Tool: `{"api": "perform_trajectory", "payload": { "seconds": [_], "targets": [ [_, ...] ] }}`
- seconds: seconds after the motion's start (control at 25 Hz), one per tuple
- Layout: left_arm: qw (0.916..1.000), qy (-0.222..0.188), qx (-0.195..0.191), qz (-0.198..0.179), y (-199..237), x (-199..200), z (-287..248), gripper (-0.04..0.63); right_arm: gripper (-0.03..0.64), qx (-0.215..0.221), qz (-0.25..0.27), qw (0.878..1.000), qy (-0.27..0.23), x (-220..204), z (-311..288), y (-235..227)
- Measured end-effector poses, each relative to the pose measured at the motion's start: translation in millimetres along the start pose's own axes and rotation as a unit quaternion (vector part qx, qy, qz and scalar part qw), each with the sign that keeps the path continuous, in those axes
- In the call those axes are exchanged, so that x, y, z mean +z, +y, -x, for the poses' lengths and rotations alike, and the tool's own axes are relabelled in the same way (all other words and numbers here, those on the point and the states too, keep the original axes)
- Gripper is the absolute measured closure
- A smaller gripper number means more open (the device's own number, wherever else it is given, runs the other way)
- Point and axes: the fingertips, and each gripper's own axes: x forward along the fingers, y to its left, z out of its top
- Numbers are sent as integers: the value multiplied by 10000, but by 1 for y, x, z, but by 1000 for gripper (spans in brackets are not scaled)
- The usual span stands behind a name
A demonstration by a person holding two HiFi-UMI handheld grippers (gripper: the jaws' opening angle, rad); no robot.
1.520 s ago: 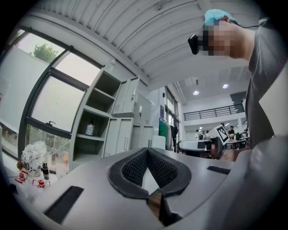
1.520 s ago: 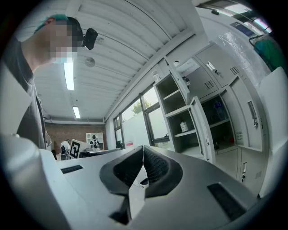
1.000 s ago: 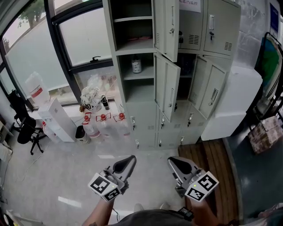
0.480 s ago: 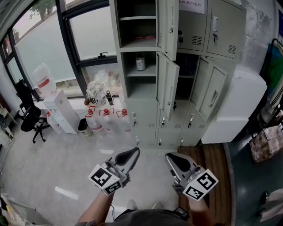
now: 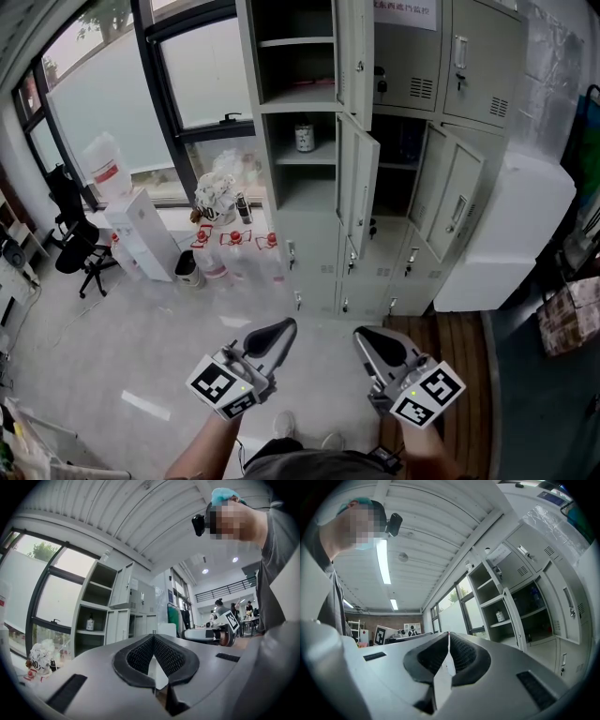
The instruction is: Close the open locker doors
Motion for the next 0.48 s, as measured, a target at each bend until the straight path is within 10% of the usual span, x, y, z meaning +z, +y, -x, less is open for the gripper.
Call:
{"api": "perform_trajectory", "payload": {
  "seconds": [0.48],
  "targets": [
    [9998,-130,-36,132,48,-6,-13,586,598,-100,49,9998,138,-6,-42,-20]
  ]
}}
